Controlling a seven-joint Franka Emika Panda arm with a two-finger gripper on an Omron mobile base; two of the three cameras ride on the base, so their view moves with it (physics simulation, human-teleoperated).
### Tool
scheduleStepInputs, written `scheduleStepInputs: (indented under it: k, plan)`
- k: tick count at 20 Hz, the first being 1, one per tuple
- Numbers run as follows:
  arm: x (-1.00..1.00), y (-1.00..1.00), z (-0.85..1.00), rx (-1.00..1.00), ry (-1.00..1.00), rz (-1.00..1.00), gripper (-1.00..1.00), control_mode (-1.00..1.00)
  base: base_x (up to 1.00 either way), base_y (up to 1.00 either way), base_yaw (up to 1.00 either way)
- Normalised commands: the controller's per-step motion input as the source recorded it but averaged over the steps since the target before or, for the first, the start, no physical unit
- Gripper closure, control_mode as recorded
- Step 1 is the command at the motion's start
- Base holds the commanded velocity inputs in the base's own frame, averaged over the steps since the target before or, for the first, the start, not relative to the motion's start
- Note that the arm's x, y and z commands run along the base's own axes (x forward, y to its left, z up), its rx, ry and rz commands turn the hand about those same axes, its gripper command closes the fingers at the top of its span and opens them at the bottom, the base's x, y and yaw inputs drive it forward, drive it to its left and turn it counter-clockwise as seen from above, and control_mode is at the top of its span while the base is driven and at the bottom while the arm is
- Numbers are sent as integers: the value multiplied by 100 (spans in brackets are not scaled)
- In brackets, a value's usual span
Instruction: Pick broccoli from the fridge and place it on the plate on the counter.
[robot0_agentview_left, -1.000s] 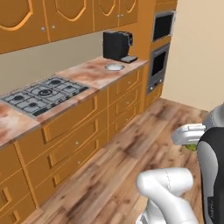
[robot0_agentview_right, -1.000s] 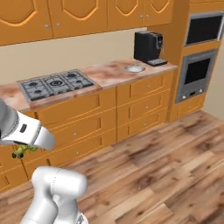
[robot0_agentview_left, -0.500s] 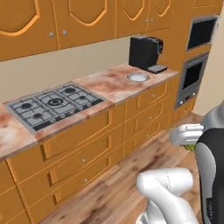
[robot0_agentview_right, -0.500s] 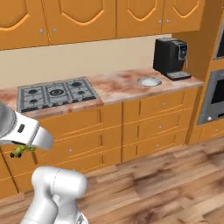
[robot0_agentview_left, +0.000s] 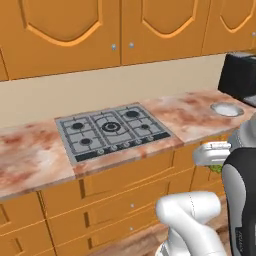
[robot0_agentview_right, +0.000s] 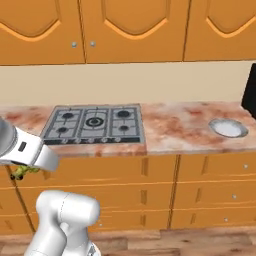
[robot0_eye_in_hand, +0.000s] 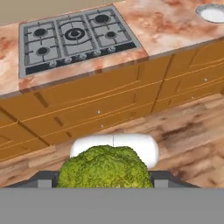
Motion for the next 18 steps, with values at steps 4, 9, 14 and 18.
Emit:
scheduleStepInputs:
  k: [4,9,14,18]
  plan:
    - [0,0,0,0,0,0,100,100,100,-53,50]
    - [0,0,0,0,0,0,100,100,92,-100,27]
    - [0,0,0,0,0,0,100,100,26,-100,3]
    - [0,0,0,0,0,0,100,100,8,-99,1]
